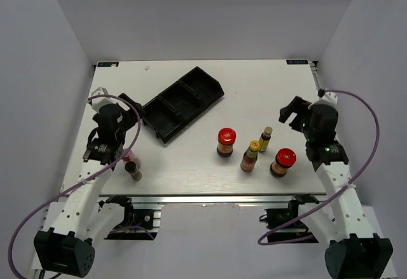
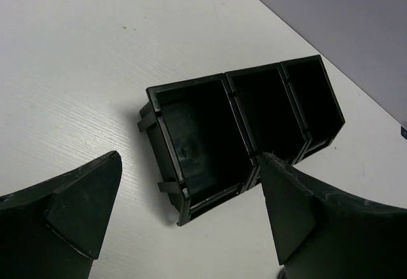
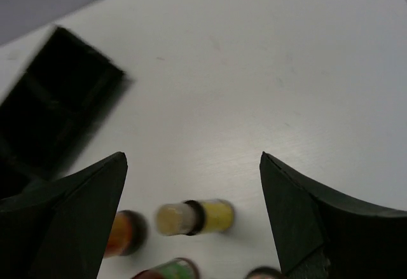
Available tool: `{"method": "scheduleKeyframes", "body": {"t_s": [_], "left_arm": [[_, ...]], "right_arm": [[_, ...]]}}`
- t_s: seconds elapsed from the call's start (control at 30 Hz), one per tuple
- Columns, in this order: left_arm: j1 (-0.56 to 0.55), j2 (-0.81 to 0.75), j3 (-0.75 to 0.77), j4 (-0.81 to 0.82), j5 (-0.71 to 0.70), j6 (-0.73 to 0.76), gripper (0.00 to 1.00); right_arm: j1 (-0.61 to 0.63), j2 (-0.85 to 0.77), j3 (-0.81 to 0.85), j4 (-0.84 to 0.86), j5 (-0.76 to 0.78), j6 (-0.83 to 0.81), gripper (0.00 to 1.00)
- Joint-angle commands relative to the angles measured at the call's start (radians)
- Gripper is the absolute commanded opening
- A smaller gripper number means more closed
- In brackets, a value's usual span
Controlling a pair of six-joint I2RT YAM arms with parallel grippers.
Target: Organize the condiment bottles
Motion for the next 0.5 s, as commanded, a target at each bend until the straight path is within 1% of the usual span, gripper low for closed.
{"method": "scheduleKeyframes", "body": {"t_s": [0.0, 0.07, 0.1, 0.23, 0.33, 0.37, 0.4, 0.47], "left_arm": [[0.005, -0.018, 0.047, -0.041, 0.046, -0.024, 0.98], [0.005, -0.016, 0.045, -0.041, 0.05, -0.027, 0.98], [0.007, -0.012, 0.045, -0.039, 0.059, -0.027, 0.98], [0.007, 0.004, 0.05, -0.05, 0.066, -0.027, 0.98], [0.005, 0.011, 0.055, -0.059, 0.07, -0.027, 0.98], [0.005, 0.013, 0.056, -0.062, 0.07, -0.027, 0.98], [0.005, 0.014, 0.055, -0.061, 0.07, -0.027, 0.98], [0.005, 0.014, 0.05, -0.058, 0.076, -0.027, 0.98]], "right_arm": [[-0.013, -0.04, 0.223, -0.054, -0.445, -0.036, 0.89], [-0.005, -0.038, 0.246, -0.081, -0.52, -0.051, 0.89], [0.013, -0.031, 0.255, -0.098, -0.535, -0.054, 0.89], [0.088, -0.002, 0.293, -0.17, -0.509, -0.069, 0.89], [0.174, 0.026, 0.326, -0.247, -0.426, -0.082, 0.89], [0.205, 0.032, 0.341, -0.271, -0.362, -0.085, 0.89], [0.275, 0.044, 0.346, -0.31, -0.329, -0.091, 0.89], [0.355, 0.073, 0.365, -0.359, -0.225, -0.091, 0.89]]}}
